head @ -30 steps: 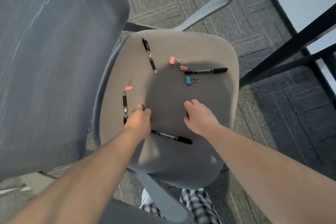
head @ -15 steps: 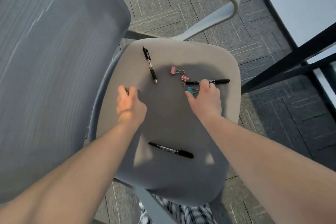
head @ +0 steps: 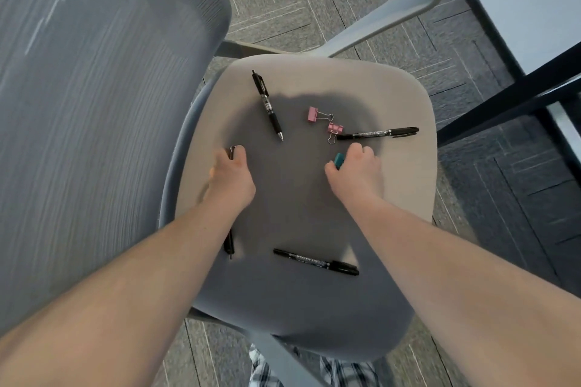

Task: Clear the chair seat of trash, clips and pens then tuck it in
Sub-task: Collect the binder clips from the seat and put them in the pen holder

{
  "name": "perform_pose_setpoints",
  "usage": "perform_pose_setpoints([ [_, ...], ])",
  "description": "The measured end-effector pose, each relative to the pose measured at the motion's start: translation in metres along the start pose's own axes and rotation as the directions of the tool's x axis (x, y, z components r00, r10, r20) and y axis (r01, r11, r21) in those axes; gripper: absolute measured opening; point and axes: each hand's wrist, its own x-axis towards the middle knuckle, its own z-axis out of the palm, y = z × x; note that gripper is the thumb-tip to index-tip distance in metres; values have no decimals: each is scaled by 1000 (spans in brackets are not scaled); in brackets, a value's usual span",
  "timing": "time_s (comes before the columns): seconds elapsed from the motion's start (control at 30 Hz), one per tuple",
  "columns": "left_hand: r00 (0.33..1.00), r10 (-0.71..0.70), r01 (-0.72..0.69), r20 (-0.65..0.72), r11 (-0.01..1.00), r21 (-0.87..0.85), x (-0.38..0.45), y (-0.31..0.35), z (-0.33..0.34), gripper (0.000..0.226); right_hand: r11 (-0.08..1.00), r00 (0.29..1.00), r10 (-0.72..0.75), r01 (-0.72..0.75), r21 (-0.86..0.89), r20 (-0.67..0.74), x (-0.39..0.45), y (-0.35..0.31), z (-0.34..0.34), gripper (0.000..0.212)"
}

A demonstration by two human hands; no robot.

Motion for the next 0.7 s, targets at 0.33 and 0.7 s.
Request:
perform_pose_setpoints([
  [0.33, 994, 89, -101, -70, 979, -178, -5, 5, -11, 30, 996, 999, -16, 11, 92, 52, -12, -8, -3, 36],
  [0.7, 932, 278, -345, -234, 880, -326, 37, 80, -37, 23, 969, 996, 24, -2, 248, -82, 25, -19, -38, 39],
])
